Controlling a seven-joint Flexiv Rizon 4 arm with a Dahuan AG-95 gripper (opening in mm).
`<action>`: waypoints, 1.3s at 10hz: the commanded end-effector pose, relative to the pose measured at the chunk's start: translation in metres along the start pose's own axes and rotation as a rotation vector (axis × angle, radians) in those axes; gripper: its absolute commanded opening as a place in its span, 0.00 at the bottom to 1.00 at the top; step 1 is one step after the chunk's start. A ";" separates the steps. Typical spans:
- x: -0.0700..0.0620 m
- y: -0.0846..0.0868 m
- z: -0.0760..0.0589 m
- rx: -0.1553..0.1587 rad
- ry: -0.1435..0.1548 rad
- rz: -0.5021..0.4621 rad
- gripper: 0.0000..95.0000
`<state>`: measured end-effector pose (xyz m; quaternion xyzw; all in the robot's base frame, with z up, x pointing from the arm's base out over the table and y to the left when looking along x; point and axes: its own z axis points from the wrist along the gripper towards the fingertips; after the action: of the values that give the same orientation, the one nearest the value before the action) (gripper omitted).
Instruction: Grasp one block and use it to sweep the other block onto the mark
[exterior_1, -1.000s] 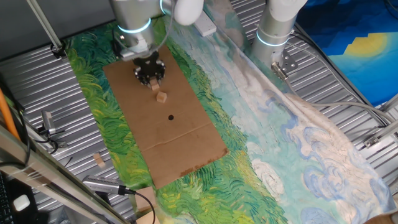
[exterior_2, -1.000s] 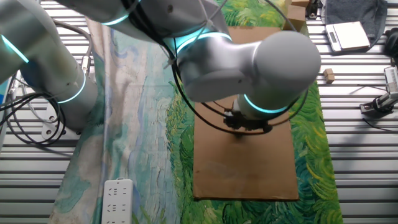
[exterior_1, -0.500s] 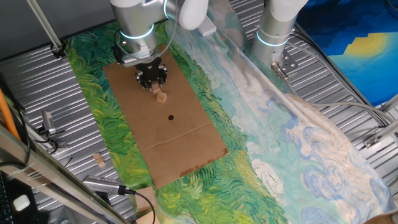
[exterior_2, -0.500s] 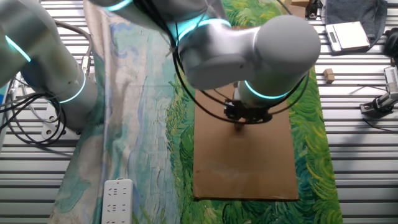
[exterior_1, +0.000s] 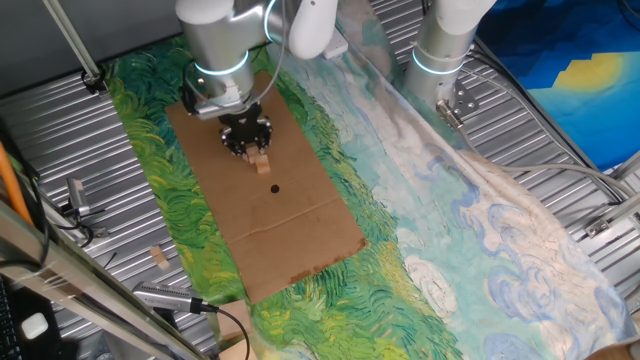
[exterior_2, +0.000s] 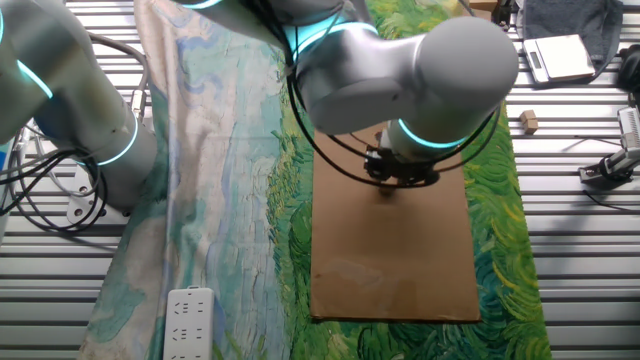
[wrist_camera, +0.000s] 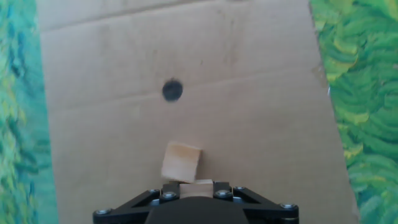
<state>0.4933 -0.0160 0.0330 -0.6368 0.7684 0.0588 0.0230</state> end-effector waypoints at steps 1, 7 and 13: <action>-0.008 -0.001 -0.001 -0.001 -0.004 0.011 0.00; -0.024 -0.004 0.002 -0.006 -0.025 0.031 0.00; -0.025 -0.004 0.003 -0.002 -0.014 0.015 0.00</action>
<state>0.5017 0.0079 0.0329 -0.6313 0.7724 0.0648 0.0268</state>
